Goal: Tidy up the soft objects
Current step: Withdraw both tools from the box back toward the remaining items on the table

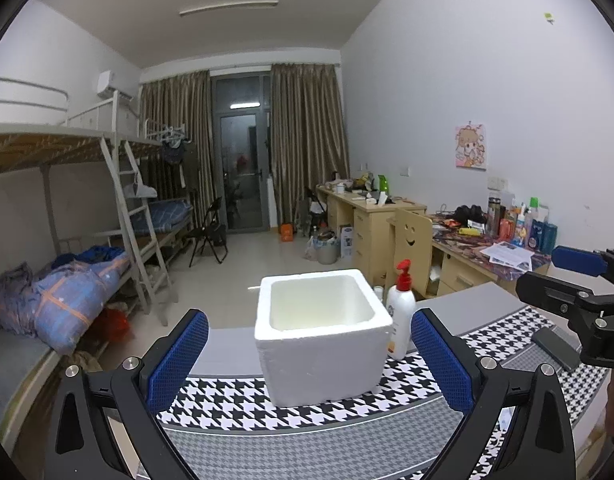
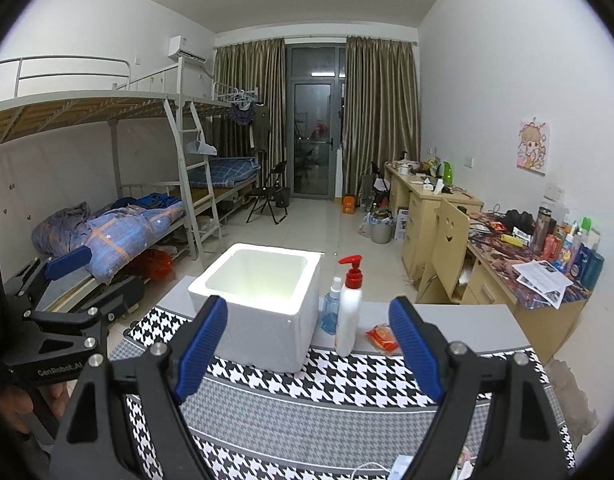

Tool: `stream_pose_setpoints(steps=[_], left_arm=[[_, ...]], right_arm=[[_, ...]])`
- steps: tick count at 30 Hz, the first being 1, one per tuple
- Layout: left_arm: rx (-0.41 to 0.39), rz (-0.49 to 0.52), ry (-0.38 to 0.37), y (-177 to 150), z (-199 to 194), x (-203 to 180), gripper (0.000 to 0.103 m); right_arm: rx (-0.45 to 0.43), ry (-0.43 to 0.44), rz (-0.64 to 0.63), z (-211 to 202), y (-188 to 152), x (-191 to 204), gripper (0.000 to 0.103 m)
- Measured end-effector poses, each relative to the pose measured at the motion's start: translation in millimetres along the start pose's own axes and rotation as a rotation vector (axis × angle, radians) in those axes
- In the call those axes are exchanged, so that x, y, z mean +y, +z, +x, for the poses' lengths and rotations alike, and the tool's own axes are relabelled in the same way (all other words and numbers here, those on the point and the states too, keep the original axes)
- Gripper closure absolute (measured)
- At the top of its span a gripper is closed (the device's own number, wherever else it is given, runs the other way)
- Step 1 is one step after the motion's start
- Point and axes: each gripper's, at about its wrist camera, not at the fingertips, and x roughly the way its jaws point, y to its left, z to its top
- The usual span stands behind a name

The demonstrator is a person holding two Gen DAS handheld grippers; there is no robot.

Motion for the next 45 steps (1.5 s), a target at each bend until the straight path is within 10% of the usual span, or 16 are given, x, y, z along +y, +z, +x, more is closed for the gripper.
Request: stream_pose_setpoints(steps=[45], left_arm=[[-0.016, 0.004, -0.206, -48.7, -34.0, -86.5, 0.001]], right_arm=[[-0.028, -0.203, 0.065, -55.7, -72.6, -53.2, 0.016]])
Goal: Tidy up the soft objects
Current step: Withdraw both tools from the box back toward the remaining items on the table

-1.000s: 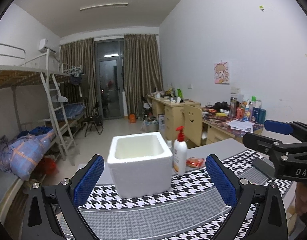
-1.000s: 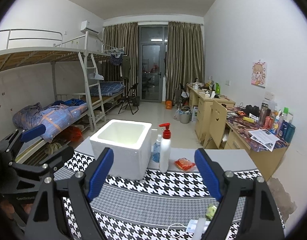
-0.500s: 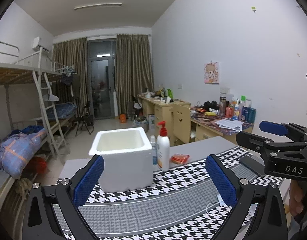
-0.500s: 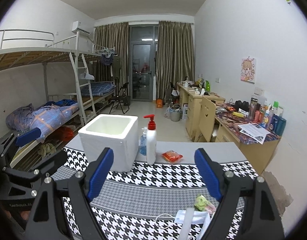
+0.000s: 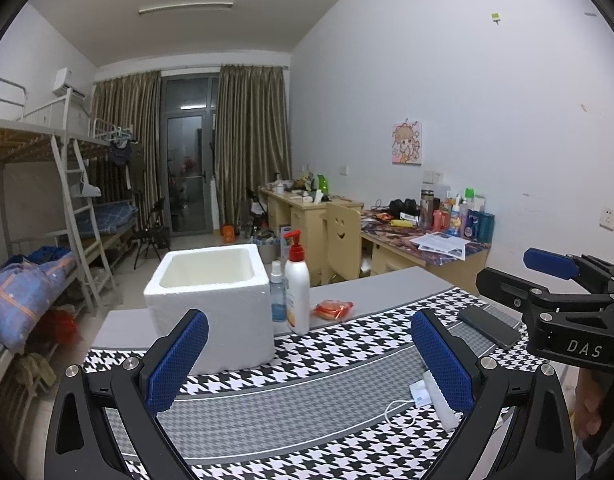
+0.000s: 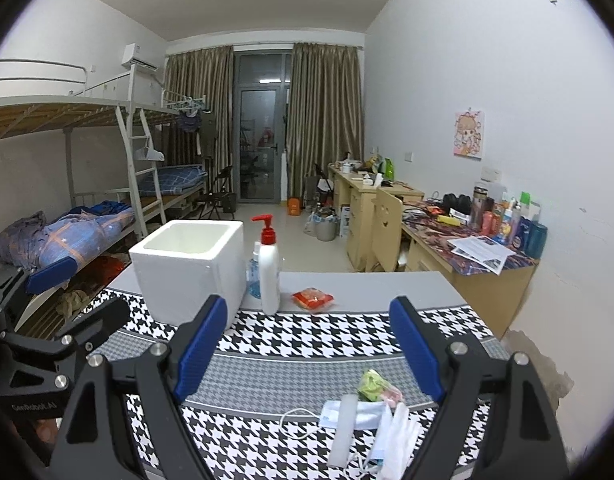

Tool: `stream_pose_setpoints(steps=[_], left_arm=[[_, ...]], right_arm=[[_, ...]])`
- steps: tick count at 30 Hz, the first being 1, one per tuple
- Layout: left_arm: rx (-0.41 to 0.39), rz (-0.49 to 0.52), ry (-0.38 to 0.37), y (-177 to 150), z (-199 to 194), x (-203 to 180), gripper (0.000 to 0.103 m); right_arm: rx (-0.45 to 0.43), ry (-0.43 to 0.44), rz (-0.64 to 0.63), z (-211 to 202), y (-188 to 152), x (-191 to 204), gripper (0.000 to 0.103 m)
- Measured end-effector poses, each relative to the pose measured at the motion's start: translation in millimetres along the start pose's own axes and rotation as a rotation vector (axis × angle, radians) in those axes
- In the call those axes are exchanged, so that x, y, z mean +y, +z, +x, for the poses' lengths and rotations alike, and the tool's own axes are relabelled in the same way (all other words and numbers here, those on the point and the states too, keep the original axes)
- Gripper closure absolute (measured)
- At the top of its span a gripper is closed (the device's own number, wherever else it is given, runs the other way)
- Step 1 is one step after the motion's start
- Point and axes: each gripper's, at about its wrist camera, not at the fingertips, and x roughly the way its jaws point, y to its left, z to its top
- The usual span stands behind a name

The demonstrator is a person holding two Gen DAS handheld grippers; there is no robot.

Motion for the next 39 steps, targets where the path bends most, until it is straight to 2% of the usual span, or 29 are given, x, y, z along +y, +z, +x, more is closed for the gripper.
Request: stream_pose_setpoints(steps=[8, 18, 39], left_arm=[[0.006, -0.002, -0.018, -7.2, 5.2, -13.1, 0.001], [0.043, 0.003, -0.1, -24.8, 17.0, -33.5, 0.001], [0.115, 0.001, -0.158, -48.0, 43.8, -68.7, 0.001]], right_arm=[[0.004, -0.035, 0.022, -3.0, -12.2, -14.5, 0.016], [0.017, -0.098, 0.059, -8.3, -35.6, -32.0, 0.016], [0.063, -0.154, 0.099, -10.2, -62.0, -68.1, 0.016]])
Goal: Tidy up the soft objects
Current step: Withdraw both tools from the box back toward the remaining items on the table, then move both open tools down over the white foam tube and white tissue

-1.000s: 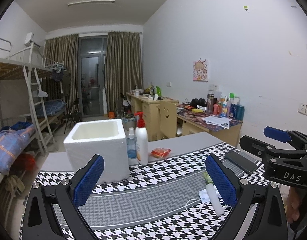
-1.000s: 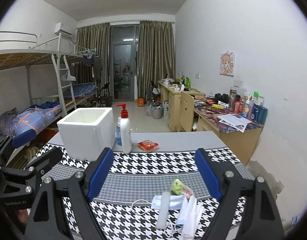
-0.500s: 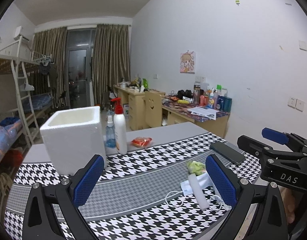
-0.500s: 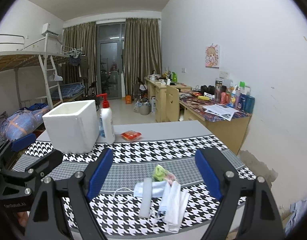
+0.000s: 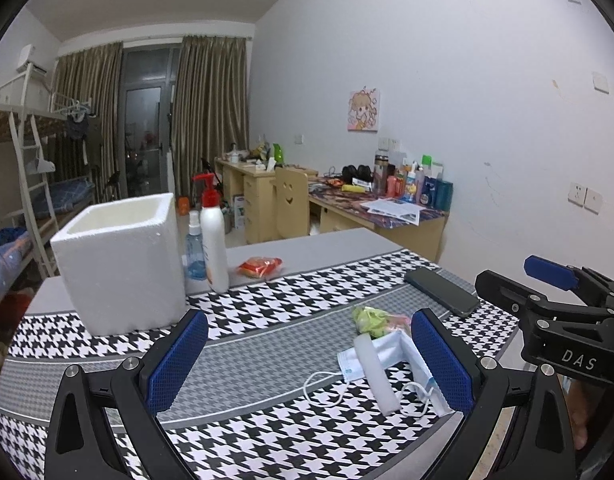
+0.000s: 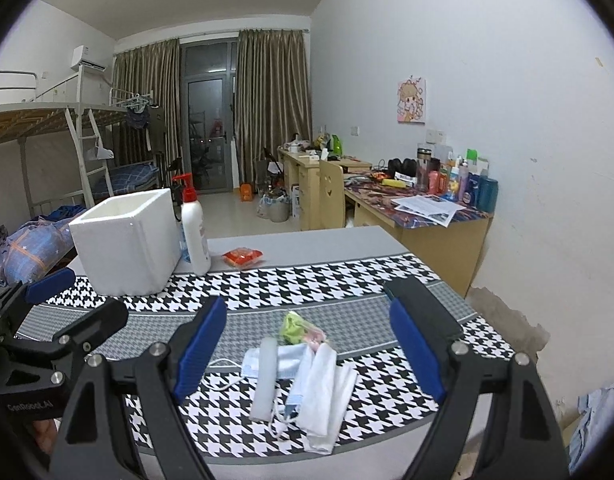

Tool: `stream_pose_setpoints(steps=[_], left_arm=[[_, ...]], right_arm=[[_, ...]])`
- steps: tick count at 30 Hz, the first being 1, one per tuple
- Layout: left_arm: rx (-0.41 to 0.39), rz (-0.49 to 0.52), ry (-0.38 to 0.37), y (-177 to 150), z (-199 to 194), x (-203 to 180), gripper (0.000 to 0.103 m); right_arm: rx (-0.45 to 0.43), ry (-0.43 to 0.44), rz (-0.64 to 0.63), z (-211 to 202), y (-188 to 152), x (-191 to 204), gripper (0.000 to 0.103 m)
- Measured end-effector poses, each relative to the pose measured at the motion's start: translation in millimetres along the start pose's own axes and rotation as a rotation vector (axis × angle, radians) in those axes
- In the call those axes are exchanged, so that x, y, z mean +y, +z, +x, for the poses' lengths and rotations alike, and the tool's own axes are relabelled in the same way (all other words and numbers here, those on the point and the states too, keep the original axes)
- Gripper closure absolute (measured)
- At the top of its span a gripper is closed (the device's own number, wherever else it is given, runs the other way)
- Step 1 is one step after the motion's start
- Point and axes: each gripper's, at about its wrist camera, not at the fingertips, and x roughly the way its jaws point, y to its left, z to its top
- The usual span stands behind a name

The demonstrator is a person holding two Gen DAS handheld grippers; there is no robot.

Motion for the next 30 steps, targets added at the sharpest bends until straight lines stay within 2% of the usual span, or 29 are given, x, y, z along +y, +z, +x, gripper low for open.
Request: stream_pose_setpoints(steps=[15, 30], left_arm=[[0.08, 0.0, -0.022, -18.9, 30.2, -15.8, 0.001], [0.149, 0.009, -0.011, -32.5, 57.0, -26.5, 0.001]], right_arm=[[0.049, -0.041, 0.015, 13.3, -16.1, -23.7, 0.016], [0.122, -0.048, 0.039, 34.7, -34.4, -41.3, 0.016]])
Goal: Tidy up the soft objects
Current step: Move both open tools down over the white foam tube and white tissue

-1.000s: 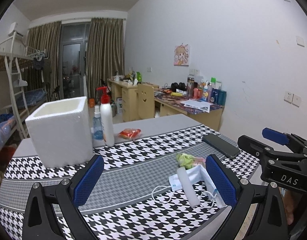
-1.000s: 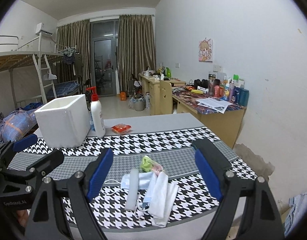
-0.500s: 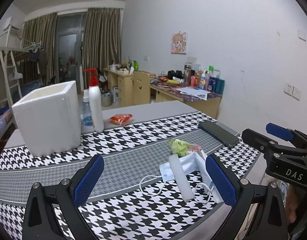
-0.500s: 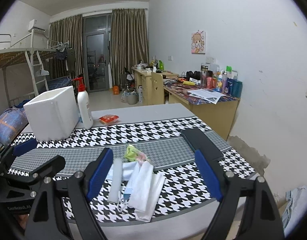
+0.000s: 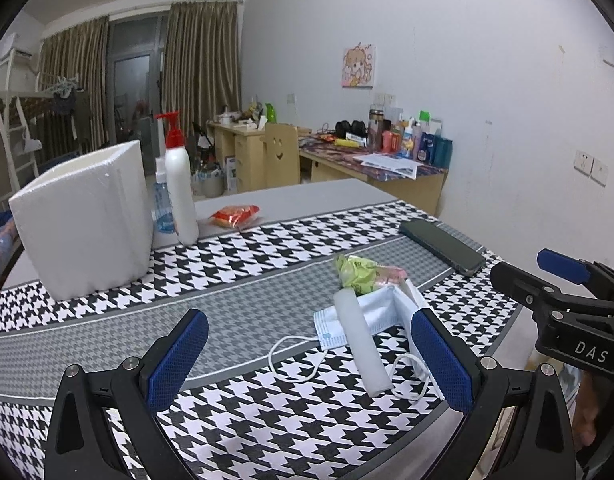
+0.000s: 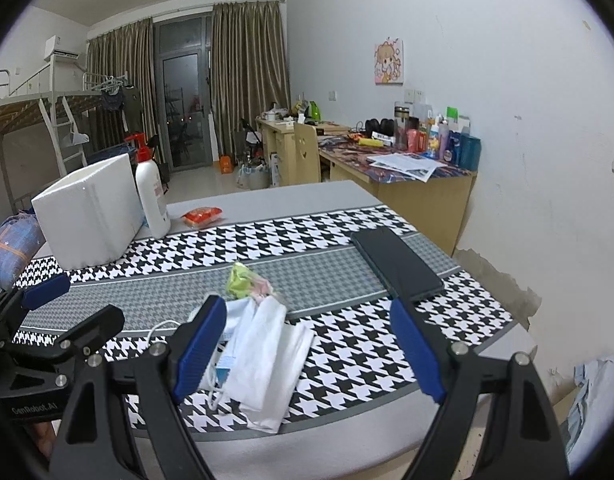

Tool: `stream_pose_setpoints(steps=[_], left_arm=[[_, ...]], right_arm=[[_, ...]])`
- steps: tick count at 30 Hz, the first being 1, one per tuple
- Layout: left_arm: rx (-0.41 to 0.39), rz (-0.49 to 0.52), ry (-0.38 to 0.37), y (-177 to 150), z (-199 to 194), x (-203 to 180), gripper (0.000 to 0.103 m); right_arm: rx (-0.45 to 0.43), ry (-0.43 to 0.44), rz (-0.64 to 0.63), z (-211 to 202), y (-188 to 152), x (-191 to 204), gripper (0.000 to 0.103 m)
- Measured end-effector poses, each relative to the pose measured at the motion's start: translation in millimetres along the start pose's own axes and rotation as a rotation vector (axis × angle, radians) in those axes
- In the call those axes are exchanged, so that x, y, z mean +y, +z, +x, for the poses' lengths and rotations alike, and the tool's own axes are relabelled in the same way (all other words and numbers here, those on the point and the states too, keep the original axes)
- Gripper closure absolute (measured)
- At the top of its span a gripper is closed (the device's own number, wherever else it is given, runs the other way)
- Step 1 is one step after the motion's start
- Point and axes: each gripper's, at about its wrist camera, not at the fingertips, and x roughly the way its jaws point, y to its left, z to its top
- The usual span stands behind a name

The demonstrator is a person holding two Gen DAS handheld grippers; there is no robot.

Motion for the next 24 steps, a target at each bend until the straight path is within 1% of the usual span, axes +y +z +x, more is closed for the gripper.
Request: stream_pose_setpoints(steps=[9, 15, 24], left_arm=[[0.066, 0.008, -0.018, -5.2, 22.5, -9.5, 0.001], [0.115, 0.015, -0.013, -9.6, 35.5, -14.1, 0.001], [0.149, 0.005, -0.033, -13.9, 46.7, -19.2, 0.001]], right_arm=[[0.05, -0.016, 0.01, 14.7, -7.1, -10.1, 0.016], [0.091, -0.018, 0.006, 24.3, -15.1, -13.2, 0.016], [0.117, -0.027, 0.023, 27.7, -19.6, -21.0, 0.016]])
